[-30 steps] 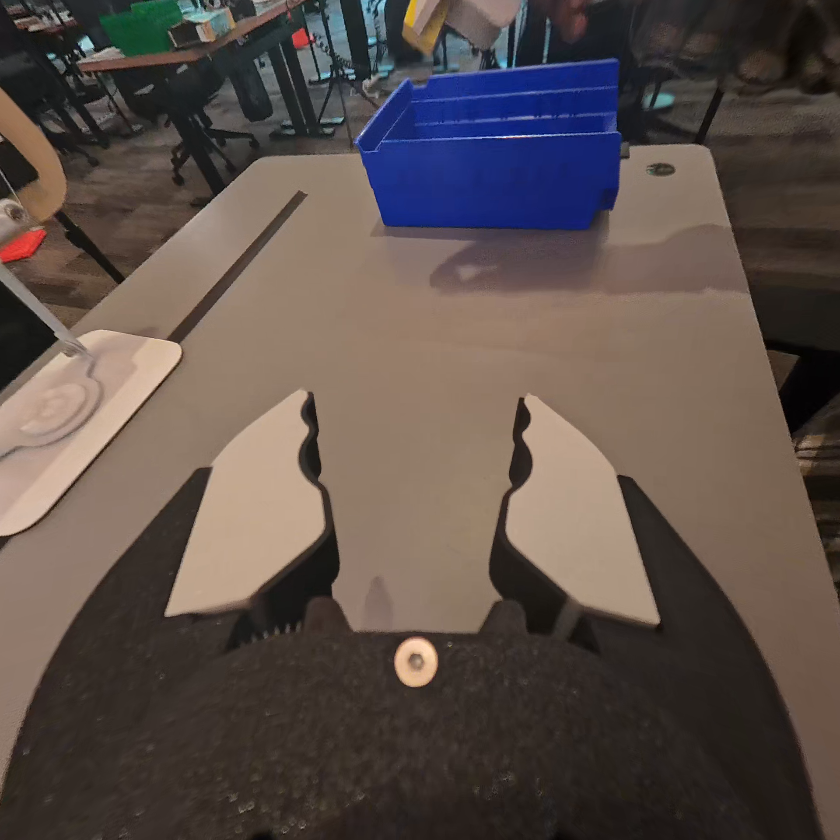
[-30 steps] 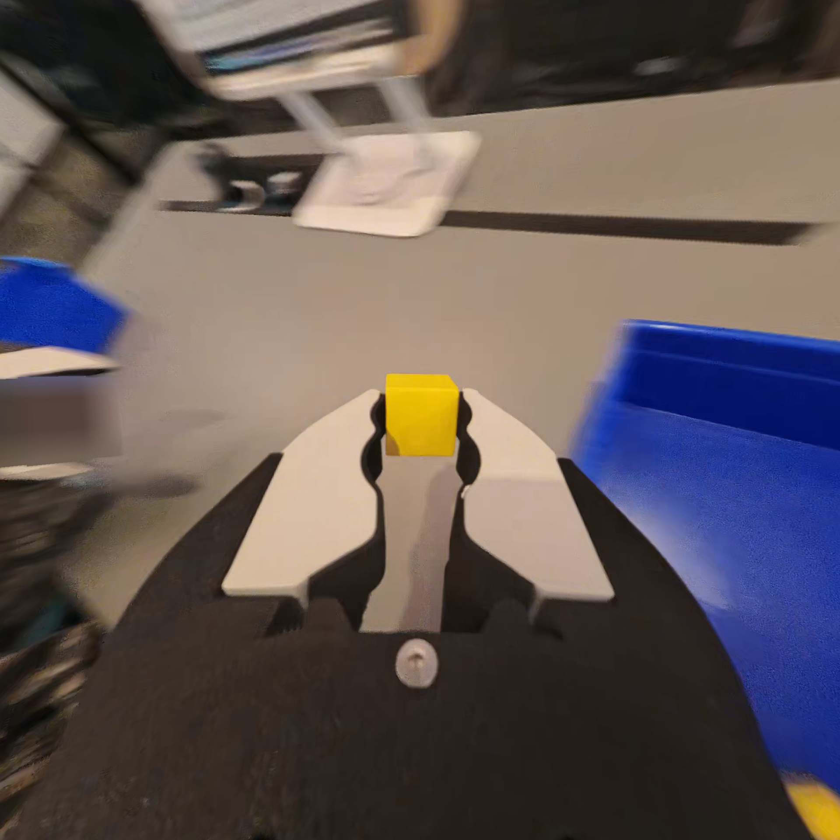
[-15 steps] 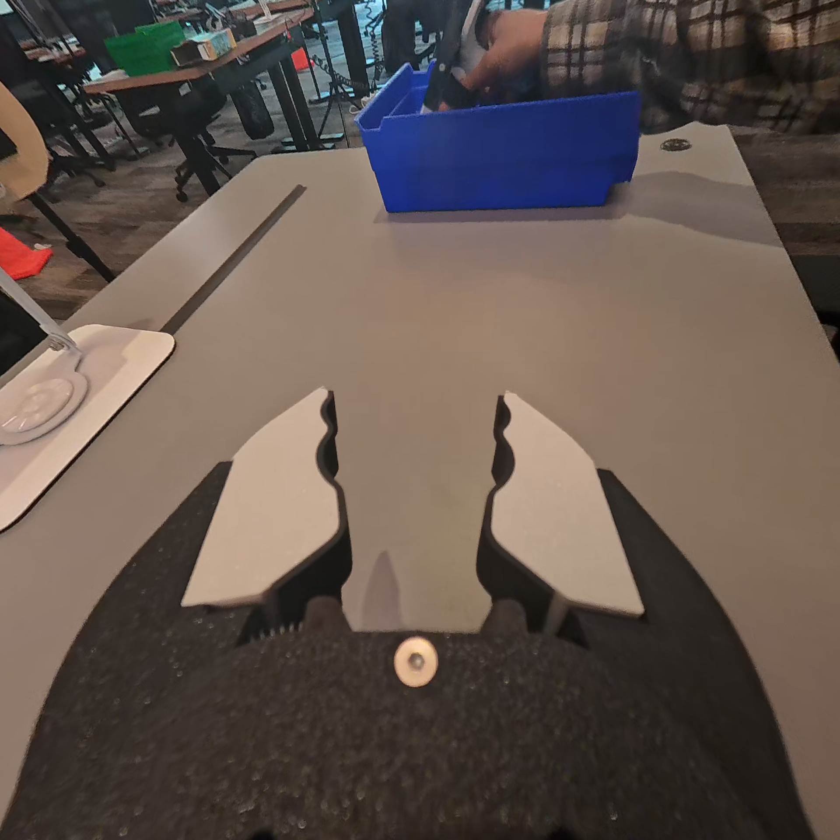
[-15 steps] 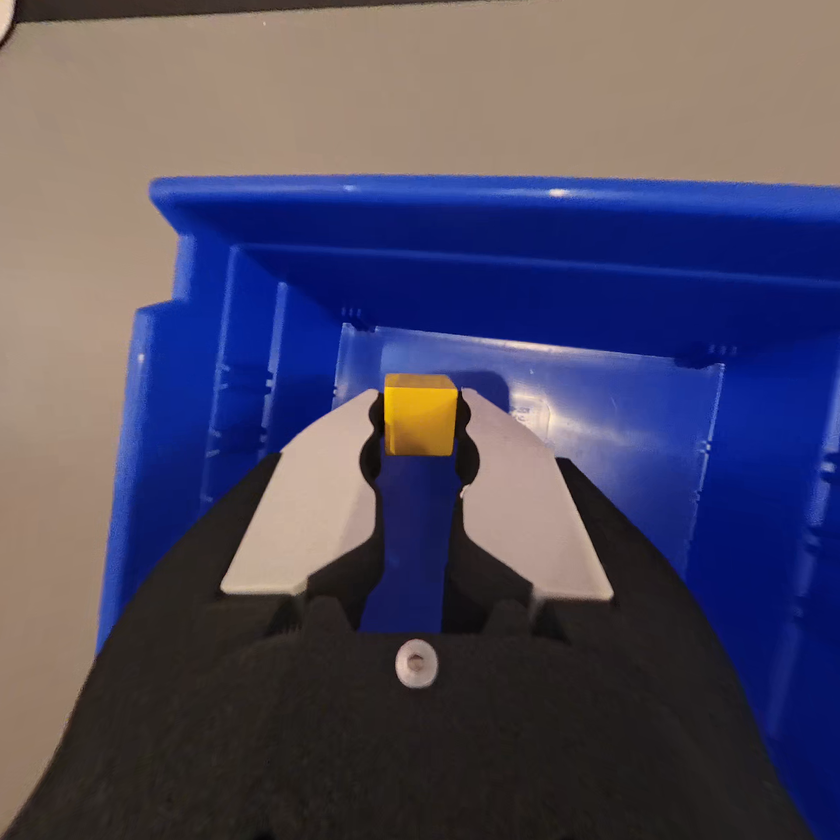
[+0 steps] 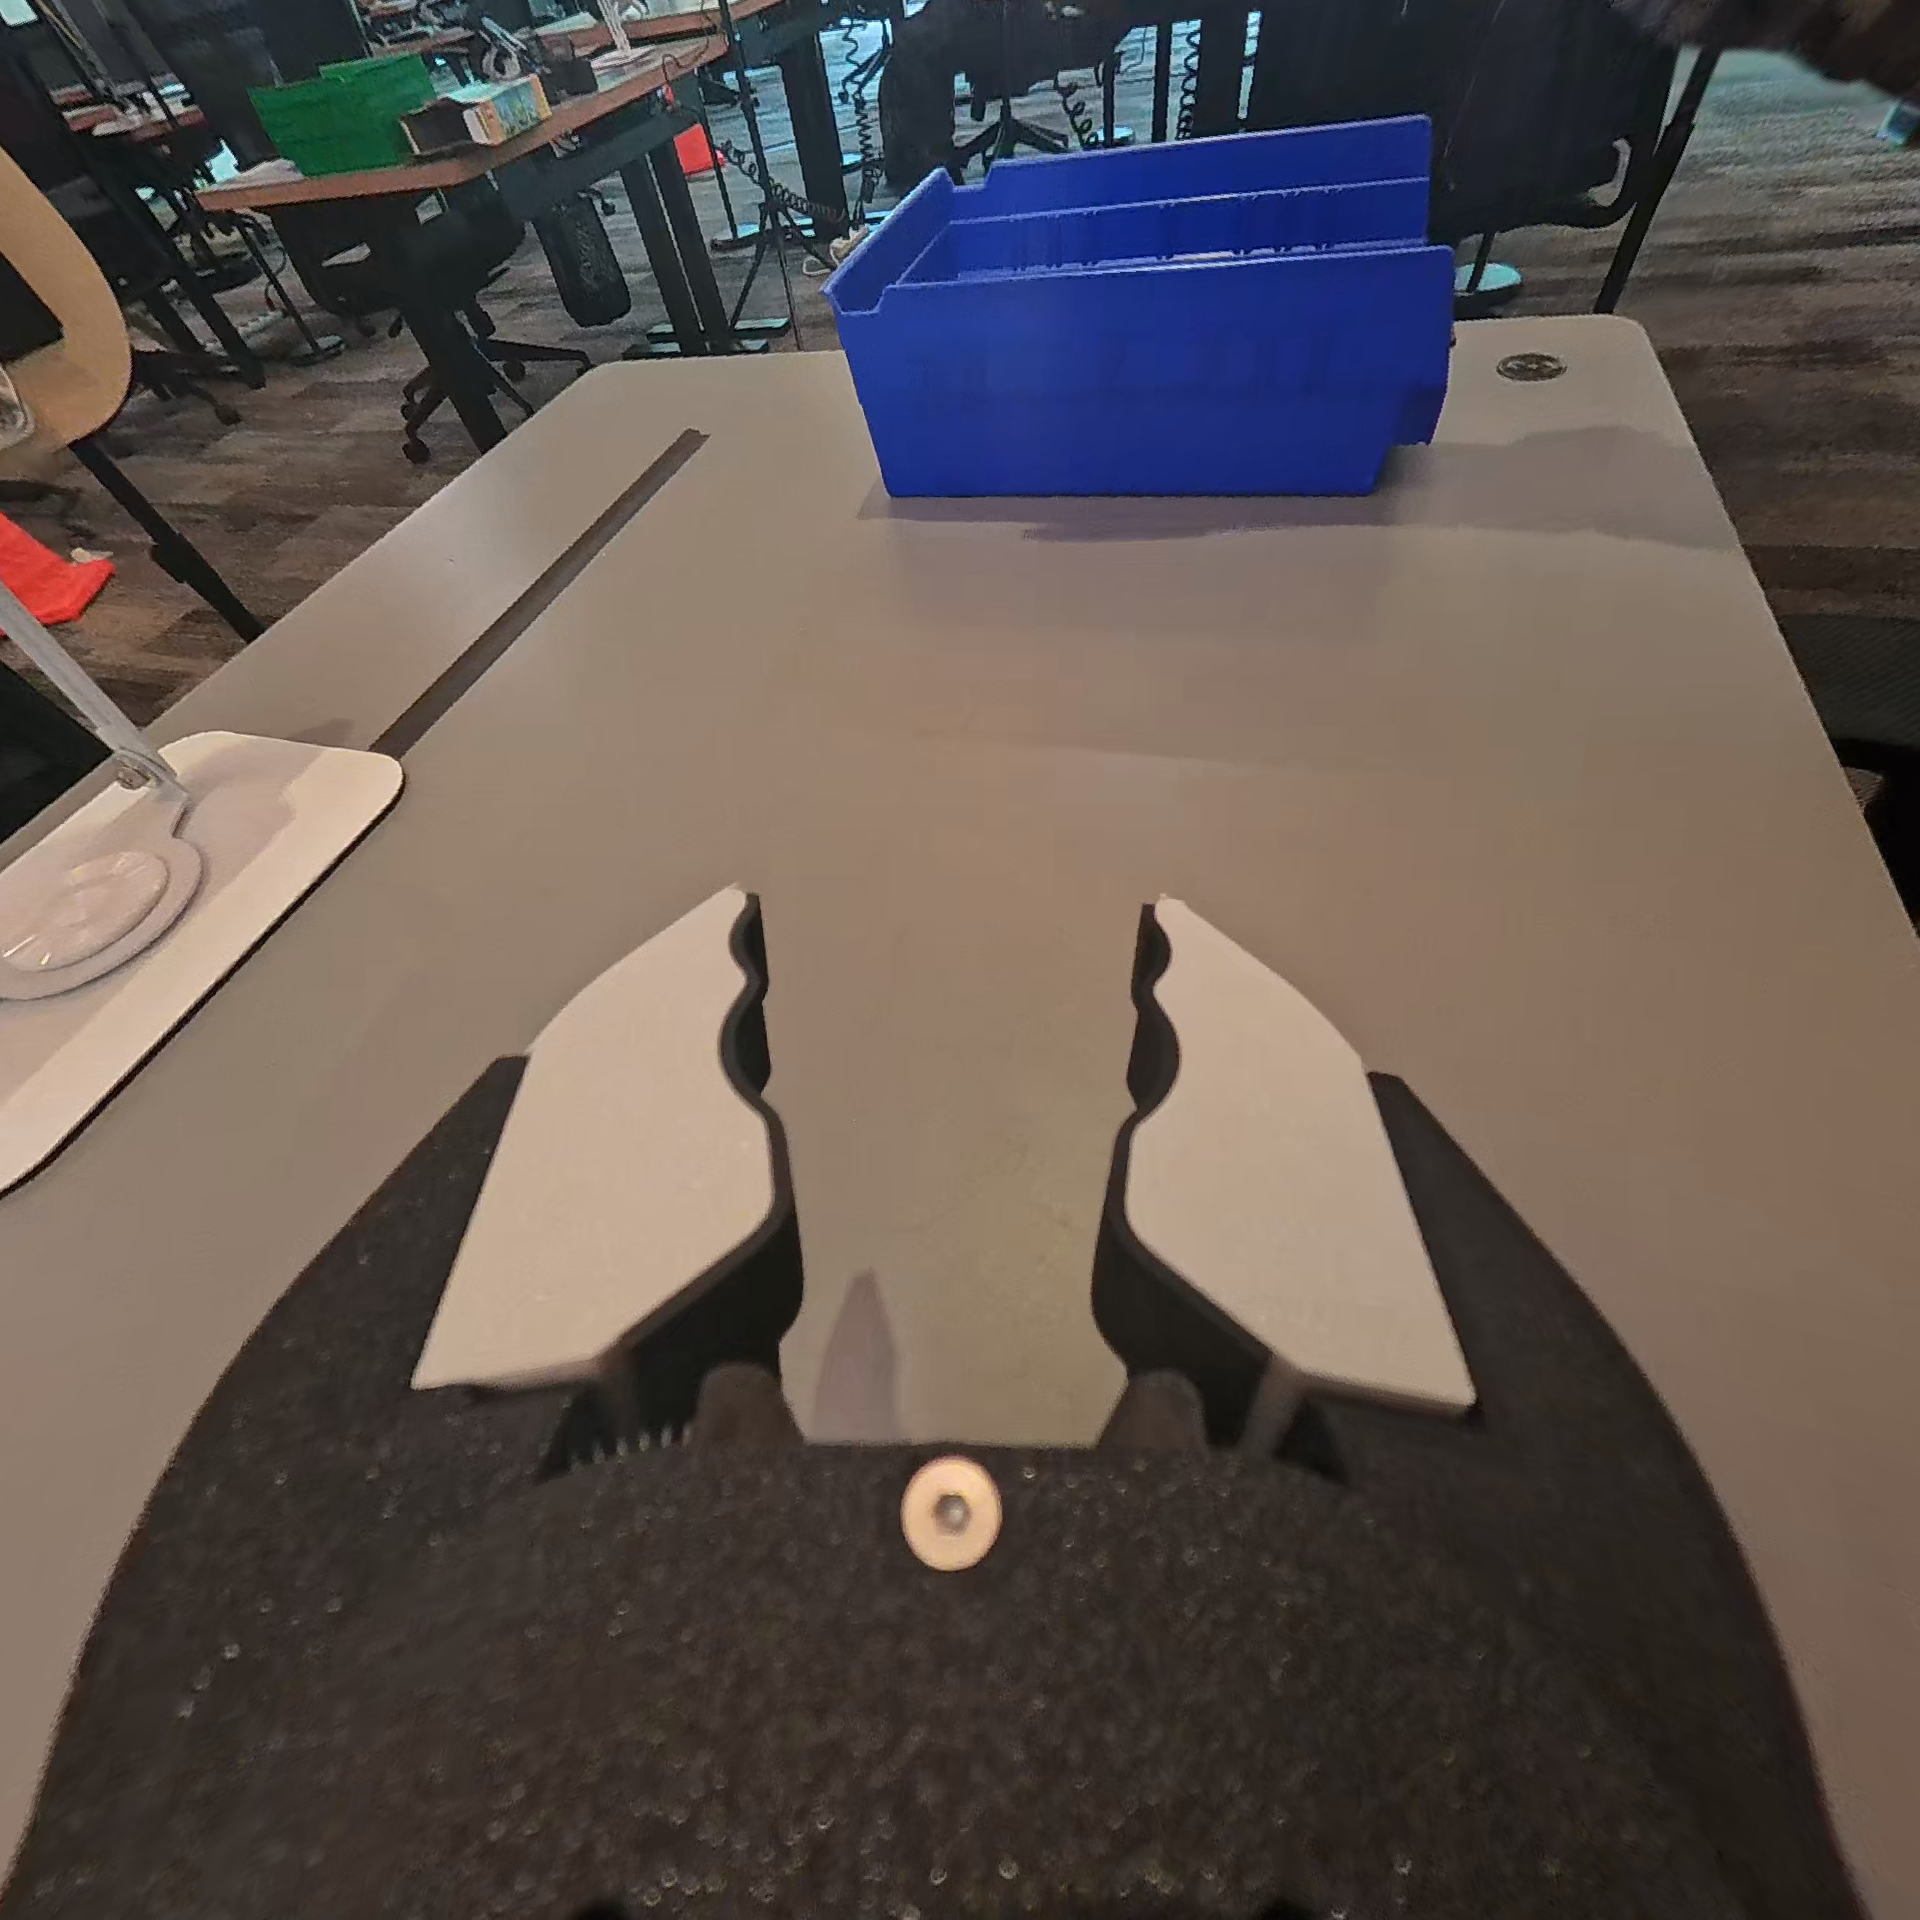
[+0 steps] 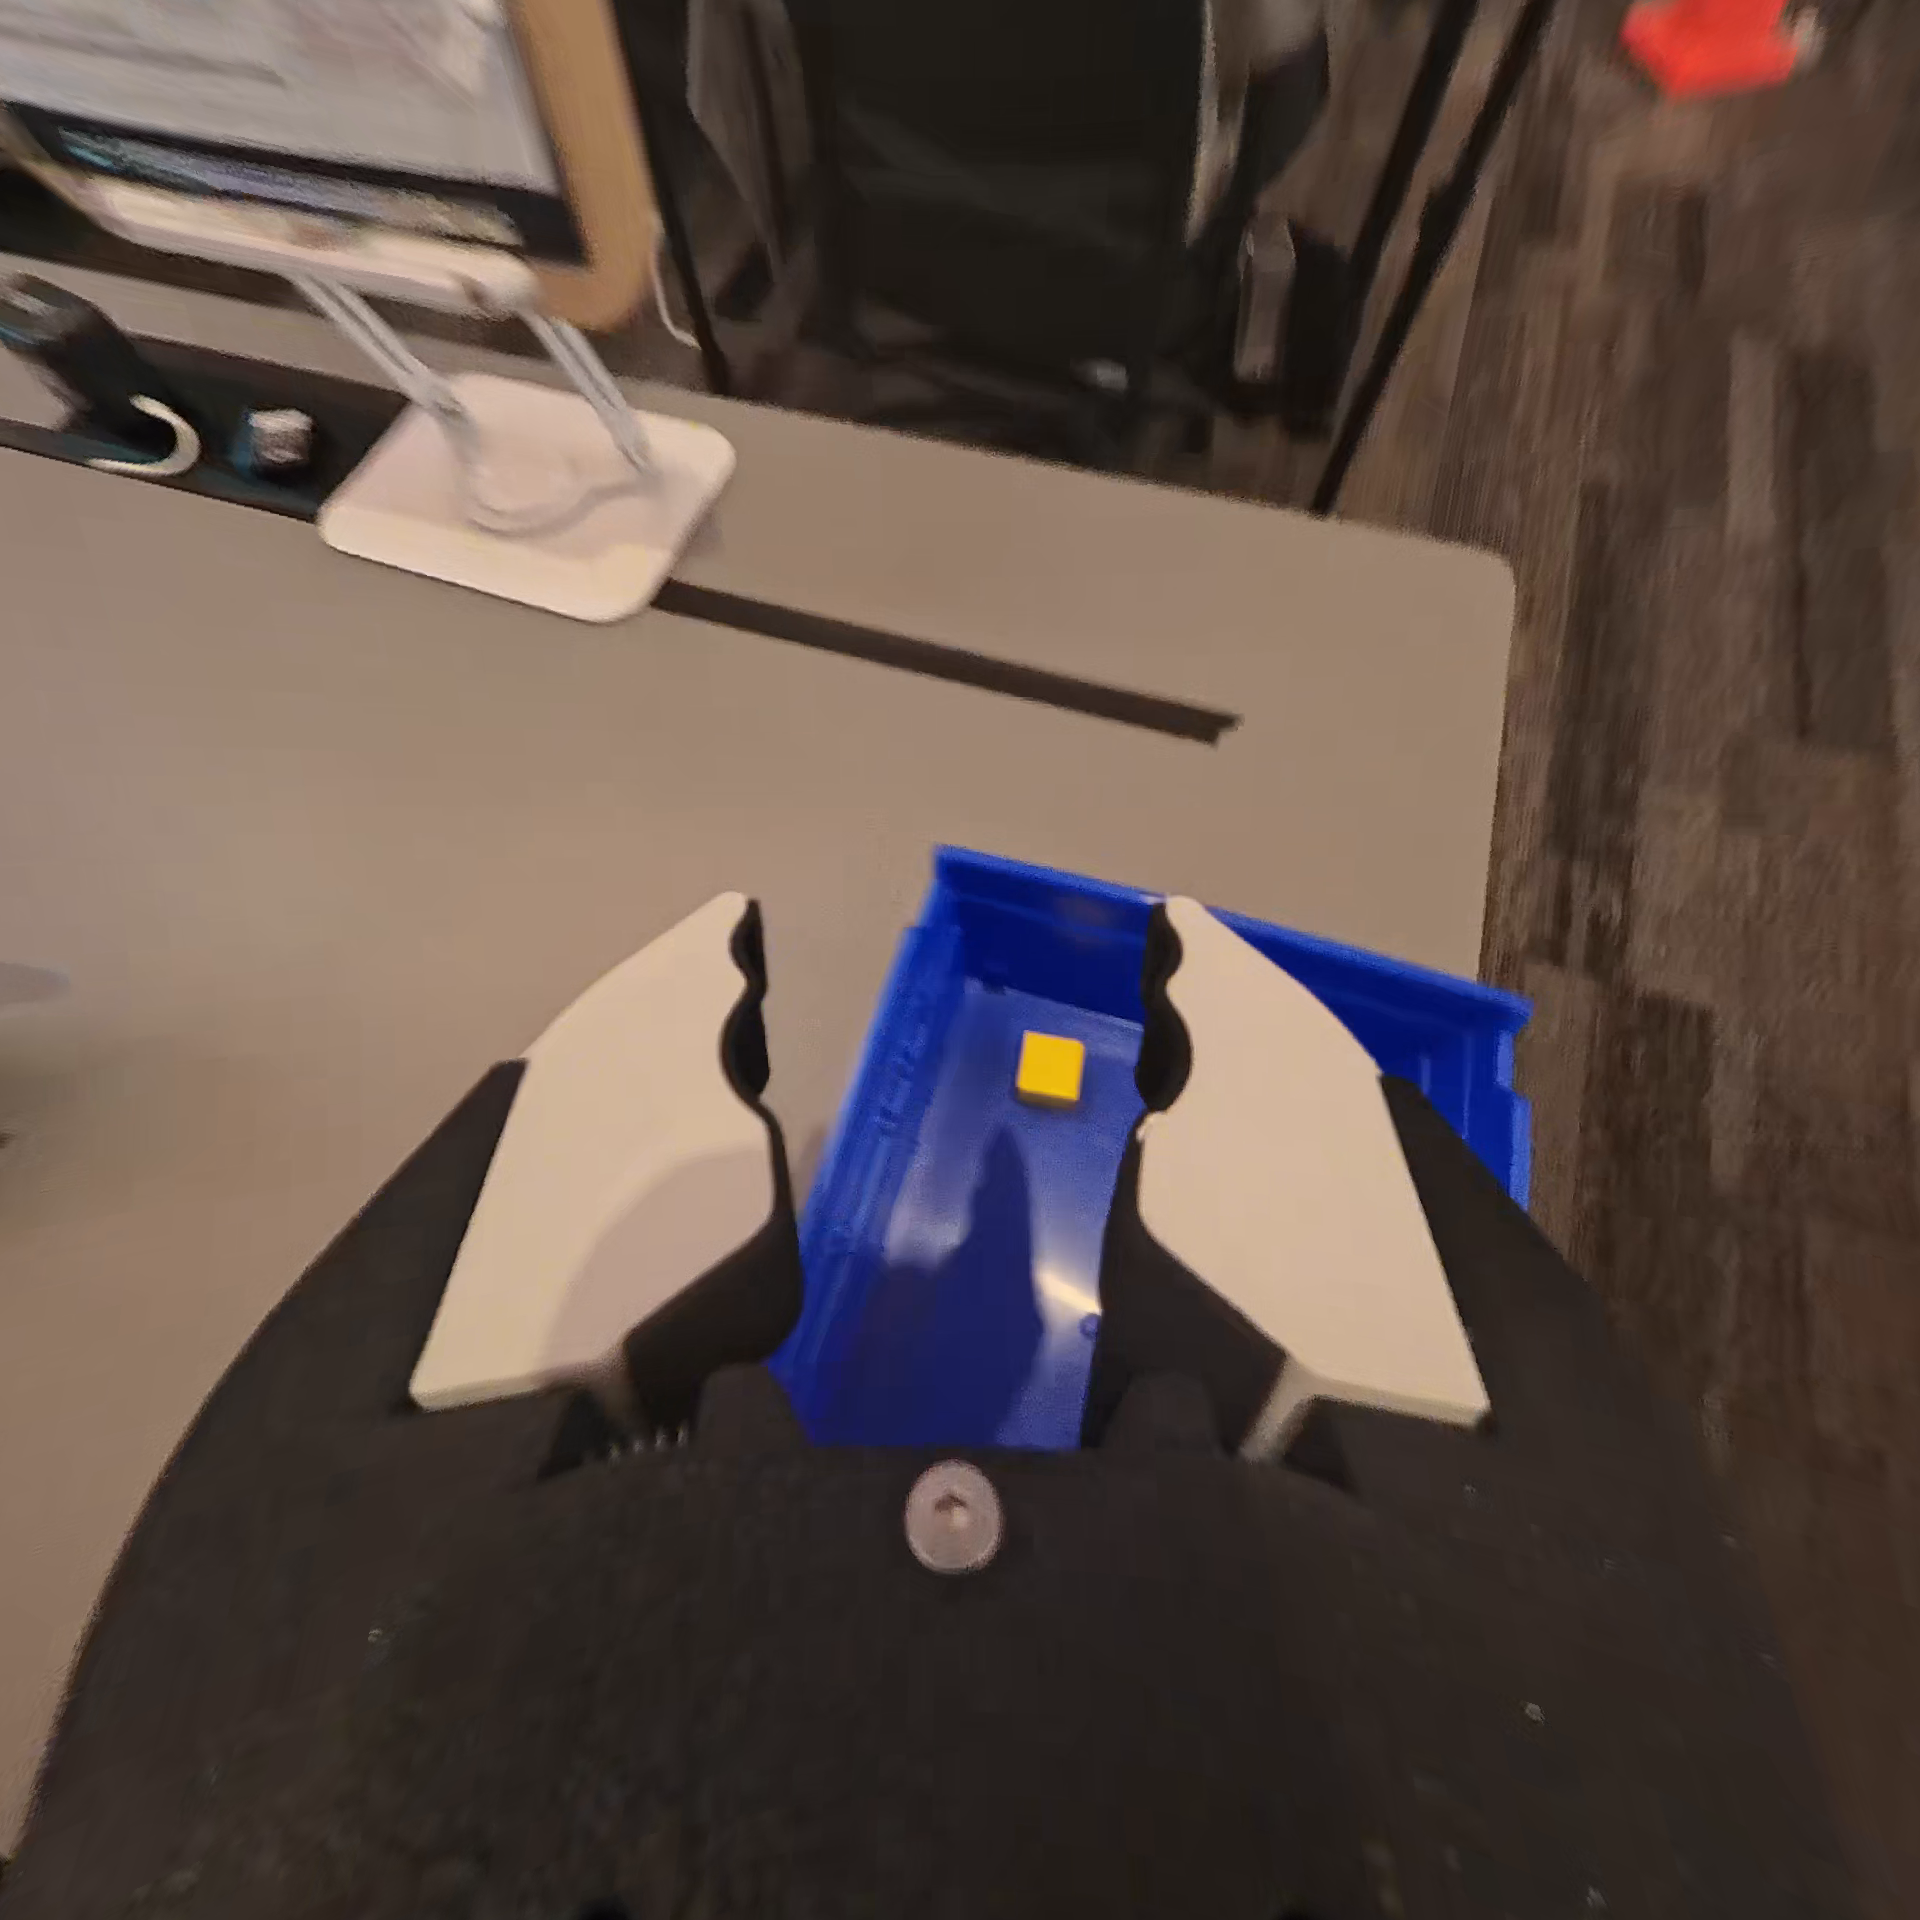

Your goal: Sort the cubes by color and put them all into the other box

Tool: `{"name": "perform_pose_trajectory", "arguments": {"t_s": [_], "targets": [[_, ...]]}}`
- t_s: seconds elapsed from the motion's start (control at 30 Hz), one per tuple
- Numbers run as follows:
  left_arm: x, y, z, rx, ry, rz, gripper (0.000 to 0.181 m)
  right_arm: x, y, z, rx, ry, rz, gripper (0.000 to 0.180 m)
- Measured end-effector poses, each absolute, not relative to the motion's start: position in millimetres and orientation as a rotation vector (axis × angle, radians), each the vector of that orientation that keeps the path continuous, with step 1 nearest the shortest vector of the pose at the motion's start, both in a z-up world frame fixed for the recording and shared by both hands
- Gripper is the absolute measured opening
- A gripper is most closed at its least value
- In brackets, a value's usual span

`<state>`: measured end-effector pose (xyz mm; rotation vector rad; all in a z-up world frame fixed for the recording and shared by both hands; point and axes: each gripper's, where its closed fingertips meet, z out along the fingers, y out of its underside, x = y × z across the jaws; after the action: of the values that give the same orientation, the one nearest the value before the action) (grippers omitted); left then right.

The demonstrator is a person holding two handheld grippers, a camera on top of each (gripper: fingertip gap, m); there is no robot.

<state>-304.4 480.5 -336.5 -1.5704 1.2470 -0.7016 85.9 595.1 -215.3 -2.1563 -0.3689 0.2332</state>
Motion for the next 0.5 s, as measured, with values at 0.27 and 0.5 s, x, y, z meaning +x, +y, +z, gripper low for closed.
{"name": "perform_pose_trajectory", "arguments": {"t_s": [0.27,0.5], "targets": [[-304,478,-328,-1.575,1.220,-0.696,0.067,-59,528,-201,-1.862,-0.672,0.333,0.086],[-335,466,-298,-1.568,1.129,-0.662,0.068,-184,513,-301,-1.720,-0.823,0.622,0.088]]}}
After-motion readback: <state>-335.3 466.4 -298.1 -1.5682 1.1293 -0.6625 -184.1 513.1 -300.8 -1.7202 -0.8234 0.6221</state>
